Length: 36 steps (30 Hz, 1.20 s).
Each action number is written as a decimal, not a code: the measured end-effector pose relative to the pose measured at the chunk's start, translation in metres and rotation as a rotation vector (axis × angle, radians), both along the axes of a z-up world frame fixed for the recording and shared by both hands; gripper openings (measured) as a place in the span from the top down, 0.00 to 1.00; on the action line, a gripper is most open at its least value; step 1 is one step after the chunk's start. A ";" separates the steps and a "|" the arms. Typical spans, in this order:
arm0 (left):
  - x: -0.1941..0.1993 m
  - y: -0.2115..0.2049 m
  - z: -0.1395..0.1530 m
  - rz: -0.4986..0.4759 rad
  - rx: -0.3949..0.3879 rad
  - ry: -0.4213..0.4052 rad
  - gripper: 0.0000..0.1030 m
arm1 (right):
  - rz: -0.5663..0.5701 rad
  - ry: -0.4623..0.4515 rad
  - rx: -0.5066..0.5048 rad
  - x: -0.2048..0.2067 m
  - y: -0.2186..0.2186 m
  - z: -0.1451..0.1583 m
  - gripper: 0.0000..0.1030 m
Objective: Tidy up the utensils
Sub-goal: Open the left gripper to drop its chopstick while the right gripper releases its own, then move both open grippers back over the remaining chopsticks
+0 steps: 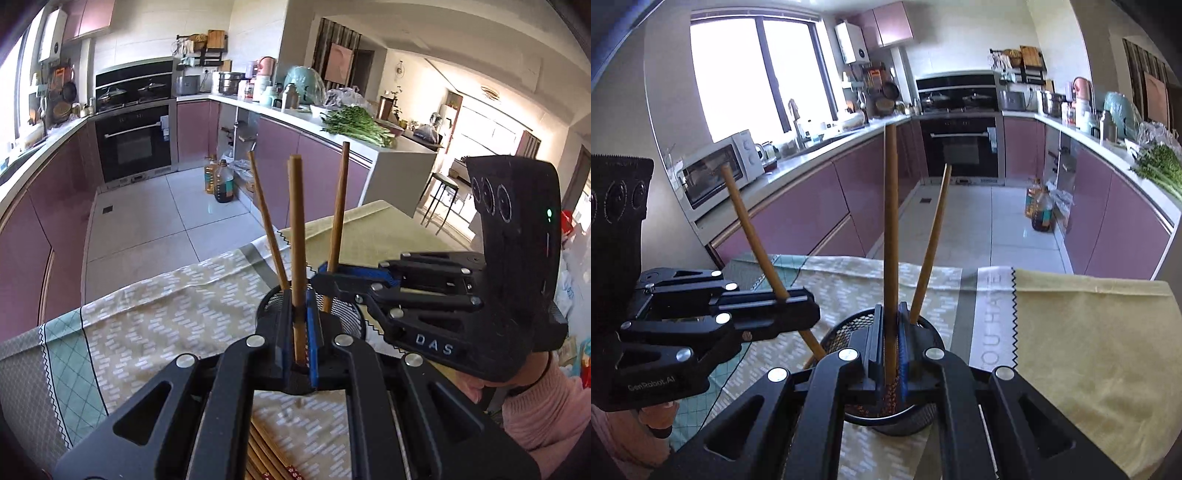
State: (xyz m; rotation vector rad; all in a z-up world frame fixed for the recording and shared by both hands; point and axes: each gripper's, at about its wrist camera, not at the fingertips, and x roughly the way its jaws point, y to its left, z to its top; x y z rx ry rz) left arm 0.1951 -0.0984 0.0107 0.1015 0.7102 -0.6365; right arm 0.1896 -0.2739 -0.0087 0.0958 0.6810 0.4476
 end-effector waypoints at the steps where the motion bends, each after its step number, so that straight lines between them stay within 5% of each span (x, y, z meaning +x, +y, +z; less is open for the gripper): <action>1: 0.004 0.000 -0.002 0.001 -0.005 0.008 0.93 | -0.007 0.009 0.000 0.002 0.000 -0.002 0.94; 5: 0.015 0.000 -0.006 0.011 -0.016 0.027 0.92 | -0.031 0.023 0.011 0.009 -0.002 -0.007 0.92; 8: 0.017 0.000 -0.009 0.024 -0.027 0.030 0.83 | -0.050 0.020 0.023 0.007 -0.007 -0.008 0.92; 15: -0.009 0.023 -0.009 0.090 -0.031 -0.058 0.69 | -0.042 -0.060 0.050 -0.020 -0.016 0.004 0.84; 21: -0.054 0.064 -0.009 0.158 -0.026 -0.147 0.59 | 0.079 -0.135 0.043 -0.065 0.001 0.012 0.71; 27: -0.076 0.094 -0.041 0.210 0.039 -0.087 0.58 | 0.195 -0.033 0.010 -0.079 0.037 -0.023 0.68; 36: -0.077 0.106 -0.094 0.225 0.098 0.074 0.59 | 0.211 0.138 -0.018 -0.077 0.067 -0.078 0.68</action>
